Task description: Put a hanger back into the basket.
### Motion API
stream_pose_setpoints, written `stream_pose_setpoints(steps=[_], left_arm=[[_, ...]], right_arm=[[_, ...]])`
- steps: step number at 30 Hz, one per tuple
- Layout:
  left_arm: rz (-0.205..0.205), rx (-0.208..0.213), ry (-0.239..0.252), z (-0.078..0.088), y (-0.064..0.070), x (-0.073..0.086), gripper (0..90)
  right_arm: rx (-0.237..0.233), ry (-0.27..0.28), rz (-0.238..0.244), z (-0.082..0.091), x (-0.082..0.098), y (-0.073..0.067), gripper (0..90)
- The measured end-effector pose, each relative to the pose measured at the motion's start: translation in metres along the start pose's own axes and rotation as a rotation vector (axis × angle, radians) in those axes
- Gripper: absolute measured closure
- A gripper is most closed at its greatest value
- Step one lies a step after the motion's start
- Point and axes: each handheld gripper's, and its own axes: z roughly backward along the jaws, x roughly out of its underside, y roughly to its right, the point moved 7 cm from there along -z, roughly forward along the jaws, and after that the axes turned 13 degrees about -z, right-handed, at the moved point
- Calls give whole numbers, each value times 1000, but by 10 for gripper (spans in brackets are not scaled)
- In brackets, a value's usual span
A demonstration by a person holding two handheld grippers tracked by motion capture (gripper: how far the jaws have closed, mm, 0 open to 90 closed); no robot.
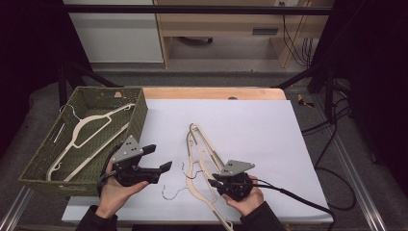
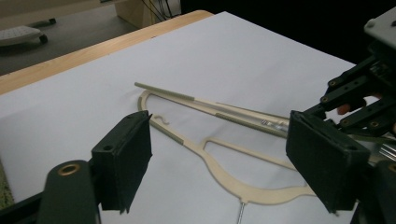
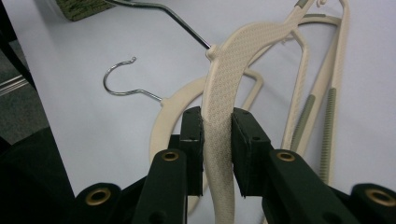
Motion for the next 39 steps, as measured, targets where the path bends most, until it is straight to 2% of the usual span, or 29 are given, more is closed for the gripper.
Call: stream_pose_setpoints(steps=[12,16,20,22,24,26,29,32,34,39], left_arm=[[8,-22,-13,-3,-8,7,177],[0,-20,-10,-3,-8,7,166],[-4,-20,-8,-3,-9,7,154],[-5,-21,-7,-3,-9,7,150],[-6,-21,-6,-3,-9,7,148],[-9,-20,-6,-3,-9,7,145],[-11,-17,-5,-4,-7,6,142],[-20,-8,-7,-6,-5,4,138],[-31,5,-11,-8,-1,1,129],[-73,52,-13,-18,11,-8,105]], right_arm=[[94,18,-35,18,-10,17,789],[192,52,-23,32,-16,29,824],[260,72,-44,43,-19,46,860],[267,76,-62,49,-19,54,866],[265,88,-71,56,-19,63,867],[241,102,-104,62,-20,69,868],[220,128,-102,71,-23,74,868],[162,151,-89,75,-27,70,868],[100,155,-88,74,-28,64,869],[9,132,-51,64,-29,48,868]])
